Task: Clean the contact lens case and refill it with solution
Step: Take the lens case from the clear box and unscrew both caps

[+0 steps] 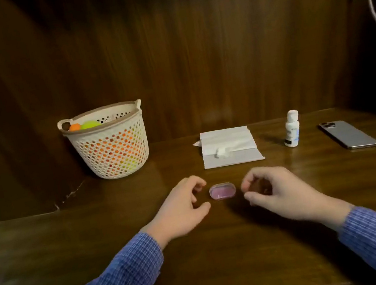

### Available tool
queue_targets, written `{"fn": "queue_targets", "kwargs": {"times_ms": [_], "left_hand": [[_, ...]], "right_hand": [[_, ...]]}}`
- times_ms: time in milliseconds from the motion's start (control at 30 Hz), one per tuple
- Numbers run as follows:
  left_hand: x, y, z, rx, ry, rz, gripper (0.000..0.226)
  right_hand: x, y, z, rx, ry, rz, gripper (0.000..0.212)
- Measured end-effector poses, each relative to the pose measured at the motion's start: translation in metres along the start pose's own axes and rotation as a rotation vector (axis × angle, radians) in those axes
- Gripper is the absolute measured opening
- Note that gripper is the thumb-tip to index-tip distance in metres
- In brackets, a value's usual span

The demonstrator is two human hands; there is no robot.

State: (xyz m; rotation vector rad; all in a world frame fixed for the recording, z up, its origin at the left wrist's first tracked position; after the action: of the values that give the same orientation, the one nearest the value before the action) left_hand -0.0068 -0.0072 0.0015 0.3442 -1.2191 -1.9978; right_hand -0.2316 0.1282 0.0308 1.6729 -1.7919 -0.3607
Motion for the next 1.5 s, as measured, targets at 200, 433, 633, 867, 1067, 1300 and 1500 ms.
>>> {"fn": "queue_targets", "kwargs": {"times_ms": [200, 433, 633, 867, 1067, 1300, 1500], "left_hand": [[0.03, -0.012, 0.0, 0.016, -0.108, -0.048, 0.049], [0.044, -0.019, -0.006, -0.058, -0.207, -0.004, 0.026], [0.047, -0.02, -0.008, -0.097, -0.198, 0.01, 0.027], [0.047, -0.017, -0.008, -0.174, -0.145, -0.005, 0.024], [0.048, -0.016, -0.008, -0.267, -0.072, -0.047, 0.033], [0.049, -0.015, -0.008, -0.286, -0.056, -0.034, 0.035], [0.049, -0.015, -0.007, -0.284, -0.036, -0.031, 0.037]], "right_hand": [[0.044, -0.022, 0.017, -0.299, 0.118, -0.049, 0.023], [0.052, -0.026, 0.032, -0.402, 0.193, -0.078, 0.034], [0.06, -0.025, 0.024, -0.501, 0.225, -0.088, 0.037], [0.058, -0.03, 0.016, -0.65, 0.293, -0.064, 0.032], [0.057, -0.035, 0.012, -0.684, 0.327, -0.025, 0.026], [0.058, -0.038, 0.01, -0.684, 0.341, -0.021, 0.026], [0.058, -0.044, 0.011, -0.69, 0.357, 0.041, 0.024]]}}
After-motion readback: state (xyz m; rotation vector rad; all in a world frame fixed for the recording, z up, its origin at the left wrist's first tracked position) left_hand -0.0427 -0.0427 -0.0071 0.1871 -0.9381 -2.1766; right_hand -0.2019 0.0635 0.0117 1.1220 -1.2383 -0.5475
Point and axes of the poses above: each hand's wrist, its own x-axis towards the middle knuckle, its own y-axis out of the back of the hand, z = x × y, the point moved 1 cm from there along x, towards the middle knuckle, and after that the axes turned 6 degrees about x, right-handed, at the moved point
